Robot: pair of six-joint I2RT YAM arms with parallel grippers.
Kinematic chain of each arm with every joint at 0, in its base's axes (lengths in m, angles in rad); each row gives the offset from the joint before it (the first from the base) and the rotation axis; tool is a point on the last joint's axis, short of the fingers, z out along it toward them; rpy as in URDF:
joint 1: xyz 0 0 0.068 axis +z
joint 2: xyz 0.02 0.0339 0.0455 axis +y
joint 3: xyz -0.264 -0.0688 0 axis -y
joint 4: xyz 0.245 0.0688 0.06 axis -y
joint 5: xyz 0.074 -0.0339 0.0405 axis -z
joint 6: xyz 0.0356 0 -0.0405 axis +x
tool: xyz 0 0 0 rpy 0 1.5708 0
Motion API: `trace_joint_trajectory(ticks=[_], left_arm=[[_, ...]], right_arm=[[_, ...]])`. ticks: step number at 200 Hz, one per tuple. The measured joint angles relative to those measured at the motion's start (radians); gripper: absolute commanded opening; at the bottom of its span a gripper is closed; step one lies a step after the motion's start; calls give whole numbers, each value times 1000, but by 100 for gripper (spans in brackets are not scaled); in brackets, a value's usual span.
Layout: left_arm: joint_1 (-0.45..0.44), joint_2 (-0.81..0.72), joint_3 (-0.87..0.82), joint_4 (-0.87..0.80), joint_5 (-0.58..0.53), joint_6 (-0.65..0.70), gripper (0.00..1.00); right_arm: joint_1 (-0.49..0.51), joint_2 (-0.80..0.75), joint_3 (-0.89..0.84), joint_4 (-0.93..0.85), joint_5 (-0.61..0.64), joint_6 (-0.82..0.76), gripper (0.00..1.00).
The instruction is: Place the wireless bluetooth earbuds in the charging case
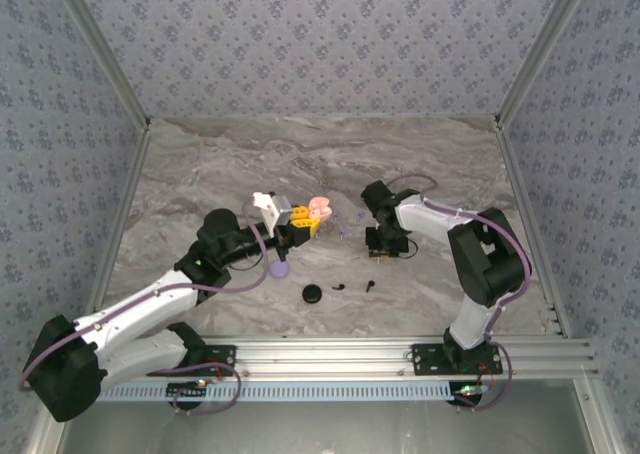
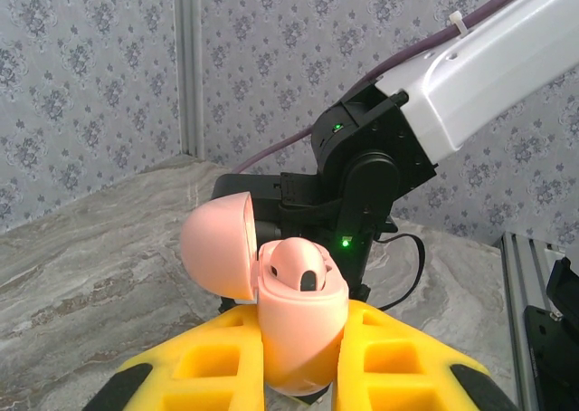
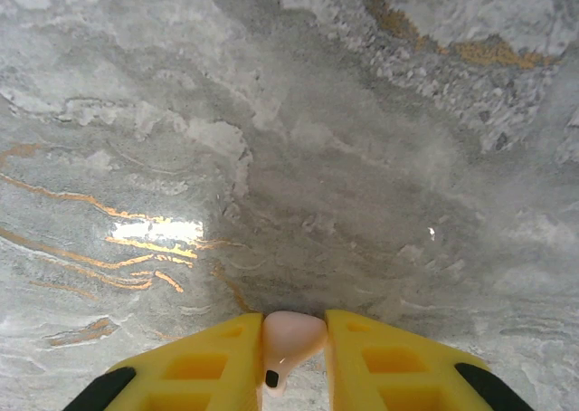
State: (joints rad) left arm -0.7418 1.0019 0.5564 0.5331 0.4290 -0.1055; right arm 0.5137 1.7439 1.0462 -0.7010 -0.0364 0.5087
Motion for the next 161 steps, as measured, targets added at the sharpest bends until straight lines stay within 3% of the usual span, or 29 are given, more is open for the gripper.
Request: trace_joint_trajectory(ticks=[33,110,161], left_arm=[[0,1,0,0,0,0,0],[0,135,0,98,-3,-27,0],[0,208,35,111,-3,-38,0]], right_arm=[[11,-60,0,1,43,1,25],[43,-495,47,-12,63,77,24],[95,-656,111,51,55,114,24]])
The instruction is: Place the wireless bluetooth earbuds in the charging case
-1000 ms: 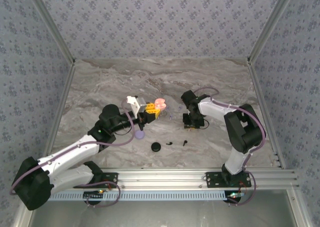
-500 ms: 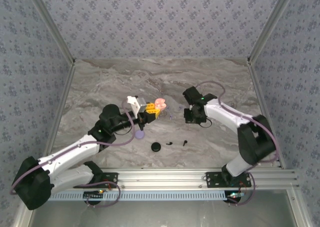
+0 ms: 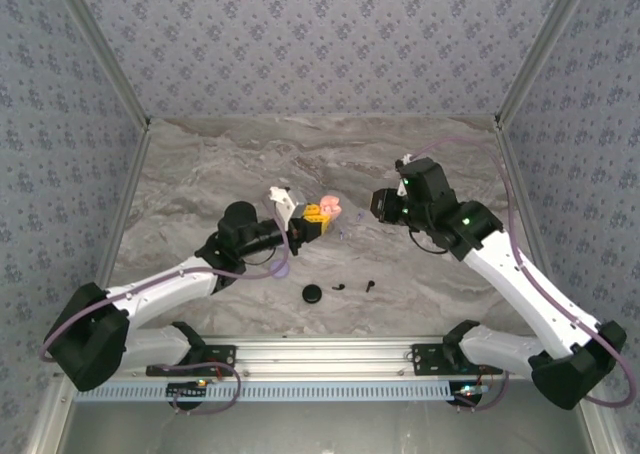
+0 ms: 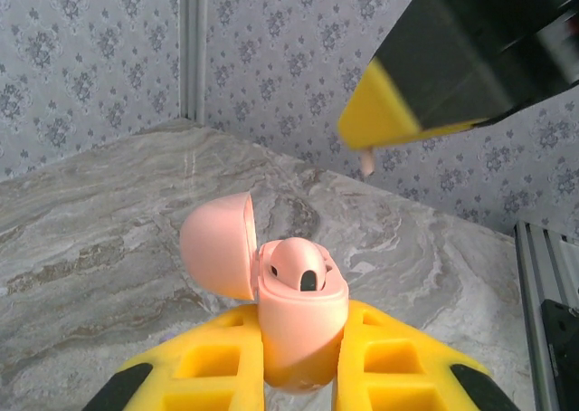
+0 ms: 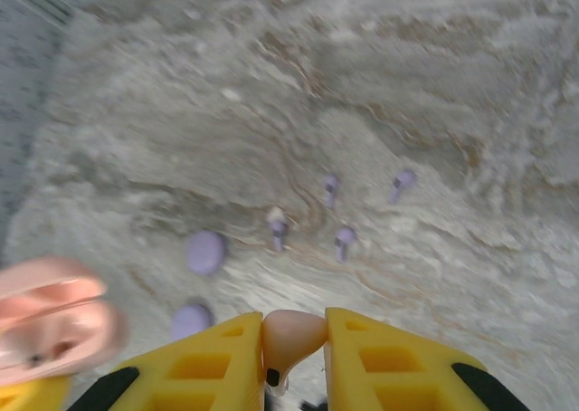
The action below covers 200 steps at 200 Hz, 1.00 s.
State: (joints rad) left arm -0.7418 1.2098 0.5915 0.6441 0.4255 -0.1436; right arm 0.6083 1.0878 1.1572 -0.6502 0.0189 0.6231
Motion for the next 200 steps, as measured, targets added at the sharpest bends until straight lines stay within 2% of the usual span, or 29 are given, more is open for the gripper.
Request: trace_joint_trajectory(ticks=[35,120,200], left_arm=[[0,39,28,41,5,-16,0],[-18,62,34,58,8,-27,0],[-18,62,34,71,9,-50,0]], right_arm=[[34,-23,6,66,-22,3,24],[124,62,42,128,-41,-10,24],[139,102,46,145,-19,-15,24]])
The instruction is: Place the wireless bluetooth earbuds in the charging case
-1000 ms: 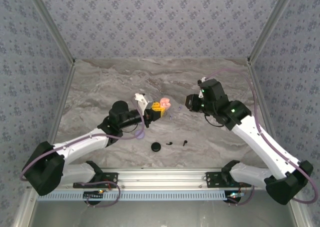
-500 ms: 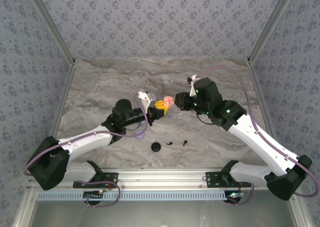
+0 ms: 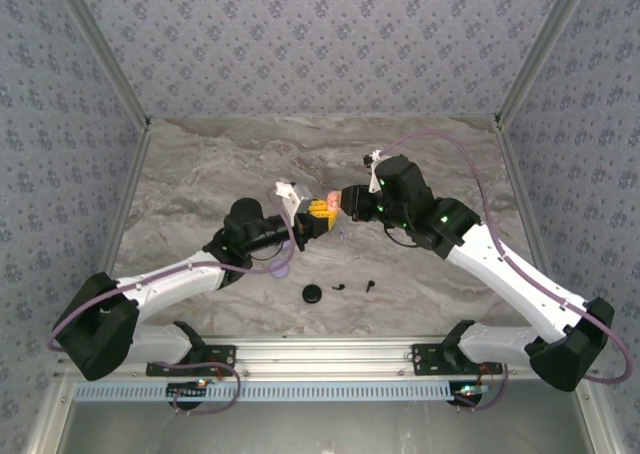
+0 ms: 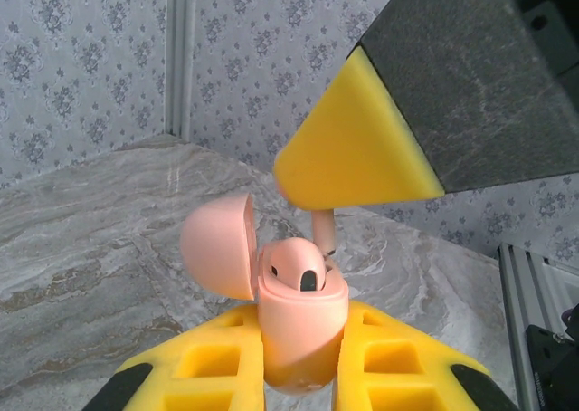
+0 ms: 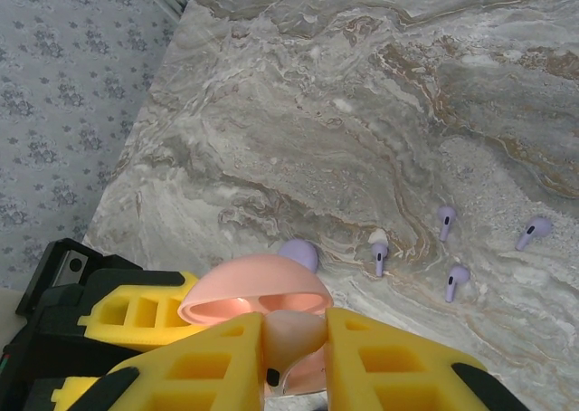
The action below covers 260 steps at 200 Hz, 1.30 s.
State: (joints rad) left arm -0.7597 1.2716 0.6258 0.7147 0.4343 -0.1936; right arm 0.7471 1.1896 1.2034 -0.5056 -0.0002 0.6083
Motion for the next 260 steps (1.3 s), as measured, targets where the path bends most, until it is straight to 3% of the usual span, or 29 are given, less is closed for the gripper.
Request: trace_joint_trajectory(ticks=[159,204,260], left_arm=[[0,0,0,8,3,-23,0],[0,-2,0,19,-2,-29,0],[-2,-2,0,36,-1,-31,0]], right_arm=[[5,26,1,10,-14,-16,26],[3,32,16,8,-15,-25,34],[-13,36,77,1,-82,-60,54]])
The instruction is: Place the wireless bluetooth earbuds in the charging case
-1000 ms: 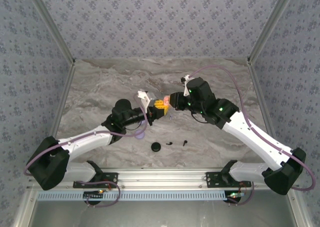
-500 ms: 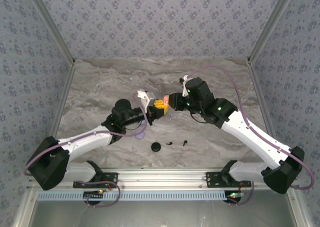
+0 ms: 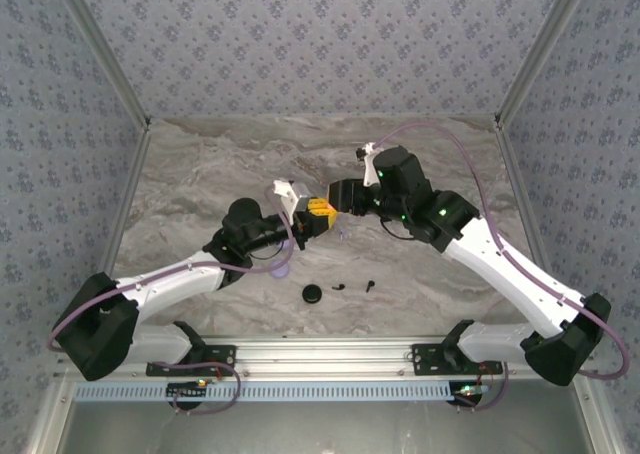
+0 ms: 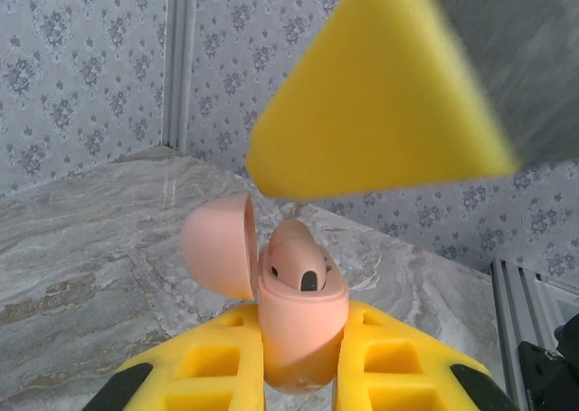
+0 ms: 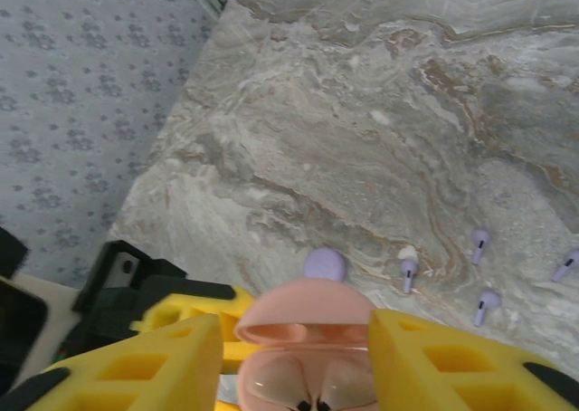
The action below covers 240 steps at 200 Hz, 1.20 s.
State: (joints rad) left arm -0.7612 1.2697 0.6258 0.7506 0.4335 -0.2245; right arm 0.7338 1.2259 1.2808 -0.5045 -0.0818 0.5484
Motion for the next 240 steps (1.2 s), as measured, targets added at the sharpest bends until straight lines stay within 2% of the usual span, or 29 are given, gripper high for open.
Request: trace_joint_trajectory(ticks=[41,75,93,126,166,186,240], left_arm=[[0,-1,0,13,0,-6,0],[0,-29,0,21,1,-6,0],[0,-47,0,33,14,-5,0],[0,-58,15,32,30,-5,0],[0,-58,18,32,31,-5,0],[0,-58,18,30,31,-5,0],[0,-58,26,21,51,-5,0]], right_arm=[[-77,-34,8,-1,-72,-26,63],[-172,-69,-1,11,-193,-48,86],[-212,-75,-22,41,-288,-53,93],[-203,-39,-33,95,-454,-55,96],[-164,12,-33,143,-562,-49,95],[-154,18,-33,155,-590,-47,92],[-152,5,-33,167,-595,-45,91]])
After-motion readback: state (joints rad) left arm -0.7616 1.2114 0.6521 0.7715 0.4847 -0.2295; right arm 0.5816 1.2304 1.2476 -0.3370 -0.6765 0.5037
